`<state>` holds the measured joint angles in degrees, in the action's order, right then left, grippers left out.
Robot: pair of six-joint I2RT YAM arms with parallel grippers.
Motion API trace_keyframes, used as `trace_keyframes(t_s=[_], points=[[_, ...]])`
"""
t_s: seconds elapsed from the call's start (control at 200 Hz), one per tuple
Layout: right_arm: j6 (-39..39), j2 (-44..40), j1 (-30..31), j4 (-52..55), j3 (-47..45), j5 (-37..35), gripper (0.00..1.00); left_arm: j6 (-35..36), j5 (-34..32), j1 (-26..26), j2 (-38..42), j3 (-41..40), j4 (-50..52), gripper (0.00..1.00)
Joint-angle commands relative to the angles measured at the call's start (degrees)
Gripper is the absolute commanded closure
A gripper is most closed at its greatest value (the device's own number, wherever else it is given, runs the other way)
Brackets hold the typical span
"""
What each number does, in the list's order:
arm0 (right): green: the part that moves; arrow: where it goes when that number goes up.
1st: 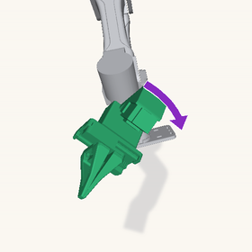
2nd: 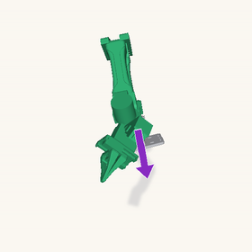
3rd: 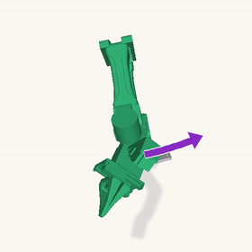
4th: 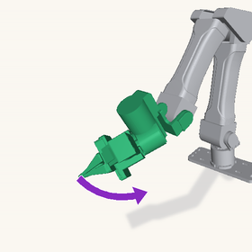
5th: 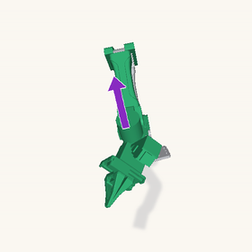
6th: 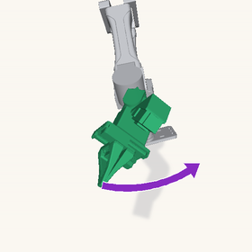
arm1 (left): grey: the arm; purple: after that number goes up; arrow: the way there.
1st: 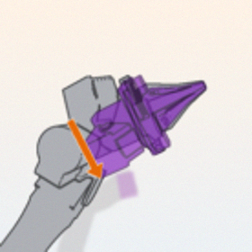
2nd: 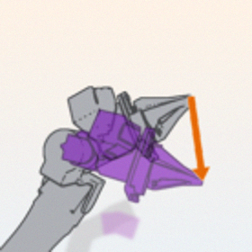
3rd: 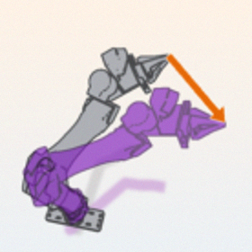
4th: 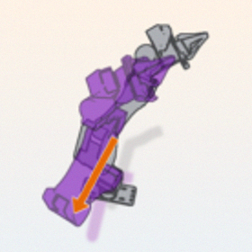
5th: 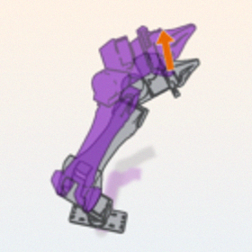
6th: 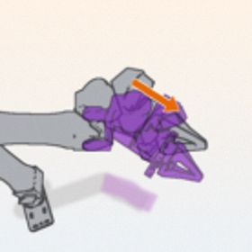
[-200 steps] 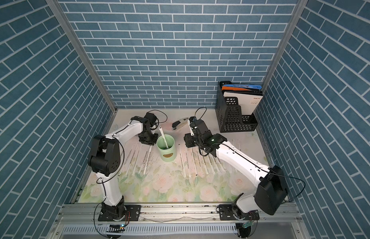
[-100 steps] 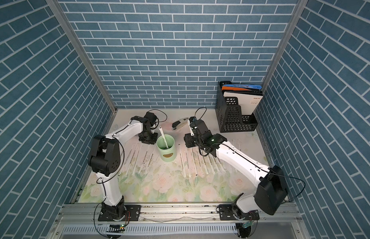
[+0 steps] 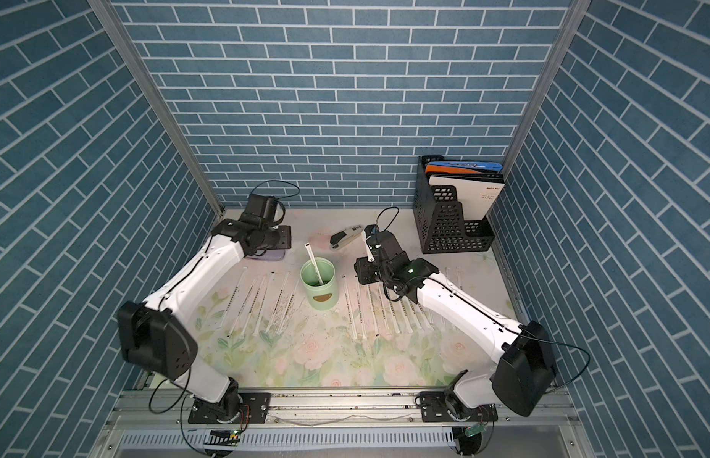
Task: Take the straws out of the storage container
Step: Pick up the straw from the container.
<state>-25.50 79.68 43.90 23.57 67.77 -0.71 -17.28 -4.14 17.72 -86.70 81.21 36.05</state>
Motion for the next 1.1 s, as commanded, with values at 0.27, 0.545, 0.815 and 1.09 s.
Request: trace_keyframes(t_s=[0.27,0.545,0.815,1.09], points=[[-0.3,0.2,-0.3,0.8,0.1,-0.9,0.54,-11.7,-2.2,14.5,8.1,-10.2,-9.6,0.35],[-0.2,-0.6,-0.2,1.2,-0.4,-1.5,0.54,-17.1,-10.8,18.4,2.5,-10.4,-9.2,0.34],[0.1,-0.1,-0.2,1.2,-0.6,-1.3,0.54,-17.2,-11.8,18.8,-0.1,-10.5,-11.3,0.40],[0.4,-0.5,-0.2,1.9,-0.4,-1.6,0.54,-16.6,-12.4,18.8,-3.5,-8.9,-12.3,0.49]])
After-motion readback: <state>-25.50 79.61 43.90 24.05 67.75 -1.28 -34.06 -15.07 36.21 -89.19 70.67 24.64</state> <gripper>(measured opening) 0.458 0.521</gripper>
